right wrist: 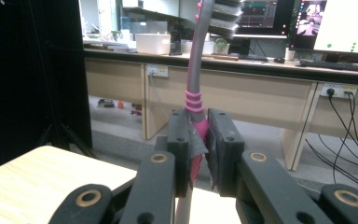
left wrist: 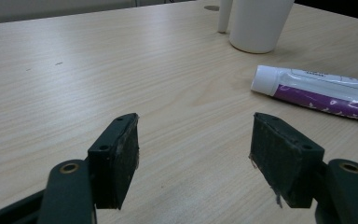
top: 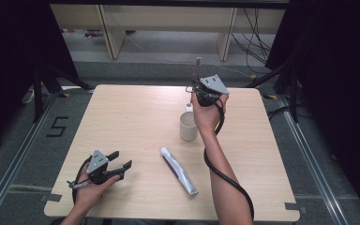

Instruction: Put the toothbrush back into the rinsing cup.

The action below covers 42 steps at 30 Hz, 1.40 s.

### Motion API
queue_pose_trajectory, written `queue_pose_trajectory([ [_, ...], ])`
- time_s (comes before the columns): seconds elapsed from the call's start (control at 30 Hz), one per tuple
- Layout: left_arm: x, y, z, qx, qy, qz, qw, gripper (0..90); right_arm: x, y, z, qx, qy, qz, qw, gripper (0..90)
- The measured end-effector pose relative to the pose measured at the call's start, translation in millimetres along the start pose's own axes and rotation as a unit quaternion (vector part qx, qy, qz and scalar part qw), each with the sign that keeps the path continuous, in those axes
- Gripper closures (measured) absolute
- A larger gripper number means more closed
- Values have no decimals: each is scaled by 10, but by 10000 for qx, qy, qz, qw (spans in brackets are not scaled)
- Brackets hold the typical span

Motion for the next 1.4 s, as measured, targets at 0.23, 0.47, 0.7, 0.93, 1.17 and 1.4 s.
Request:
queue_pose_trajectory([
  [0.23,1,0,-2,0,14,10,10000,319,51,24,40,-74,-89,52,9999,806],
  [0.47,-2,-1,-1,2,14,11,10000,319,146,-1,116,-2,-218,62,9997,806],
  [0.7,-1,3,-2,9,17,20,10000,319,215,-10,132,-100,-275,39,9996,806],
  [0.93,-1,3,-2,8,20,23,10000,319,264,-20,199,-36,-379,38,9993,806],
  [1.17,-2,2,-2,7,23,23,10000,320,285,-31,222,-28,-436,55,9990,806],
  [1.4,-1,3,-2,15,22,14,10000,320,321,-24,254,-127,-472,39,9988,806],
])
Point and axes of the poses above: each handheld gripper's, and its own axes: x roughly forward along the jaws, z roughly out of its underside, y roughly to its right, the point moved 8 cm from there along x, roughly forward along the jaws, and after that the axes turned 11 degrees about -y, right-handed, at the moved point
